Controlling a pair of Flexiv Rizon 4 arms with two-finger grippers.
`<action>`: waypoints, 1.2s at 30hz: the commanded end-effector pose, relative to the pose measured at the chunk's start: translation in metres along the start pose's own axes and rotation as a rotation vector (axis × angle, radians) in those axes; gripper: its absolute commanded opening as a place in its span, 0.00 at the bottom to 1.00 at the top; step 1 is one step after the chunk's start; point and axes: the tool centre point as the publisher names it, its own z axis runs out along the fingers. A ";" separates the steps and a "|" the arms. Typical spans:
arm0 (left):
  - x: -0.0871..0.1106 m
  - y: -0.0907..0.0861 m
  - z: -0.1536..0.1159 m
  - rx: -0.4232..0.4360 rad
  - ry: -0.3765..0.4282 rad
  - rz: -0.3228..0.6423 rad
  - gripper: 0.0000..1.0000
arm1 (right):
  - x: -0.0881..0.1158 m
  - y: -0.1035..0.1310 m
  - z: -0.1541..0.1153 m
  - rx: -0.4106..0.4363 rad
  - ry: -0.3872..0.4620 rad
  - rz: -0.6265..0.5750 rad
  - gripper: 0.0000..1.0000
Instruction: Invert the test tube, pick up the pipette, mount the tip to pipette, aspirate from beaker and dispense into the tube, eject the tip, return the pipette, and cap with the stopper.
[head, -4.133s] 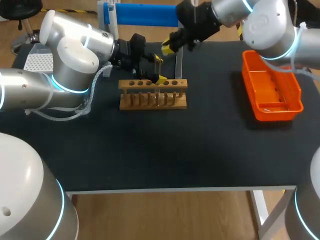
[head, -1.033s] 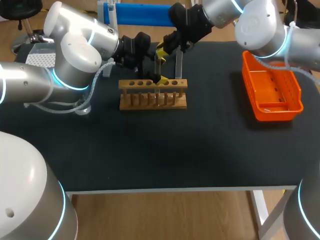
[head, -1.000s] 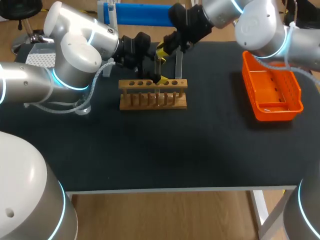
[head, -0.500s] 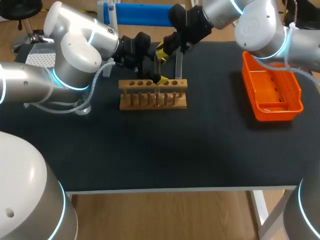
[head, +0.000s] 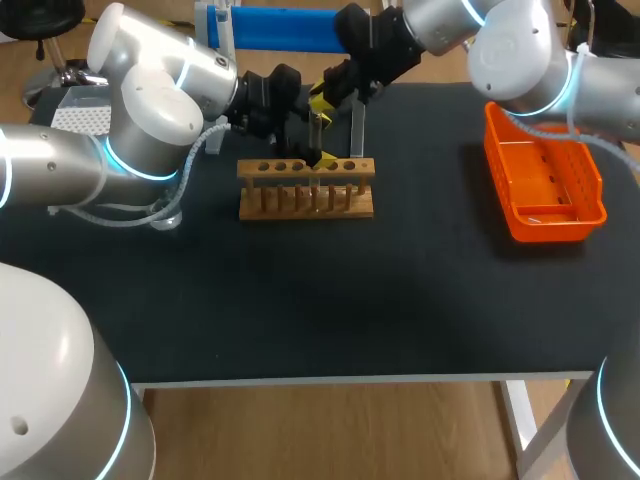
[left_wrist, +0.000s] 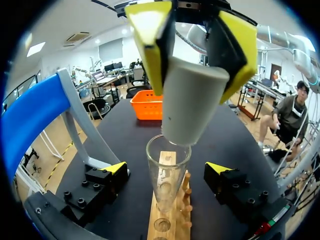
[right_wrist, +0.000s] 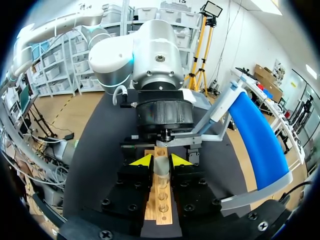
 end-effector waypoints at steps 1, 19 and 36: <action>0.000 0.000 0.000 -0.002 0.001 -0.001 1.00 | 0.000 0.001 0.003 0.002 0.002 0.001 0.00; 0.000 0.000 0.000 -0.002 0.001 -0.001 1.00 | 0.000 -0.004 0.011 0.011 0.011 0.011 0.00; 0.000 0.000 0.000 -0.002 0.001 -0.001 1.00 | -0.004 -0.002 0.006 0.005 -0.002 0.007 0.00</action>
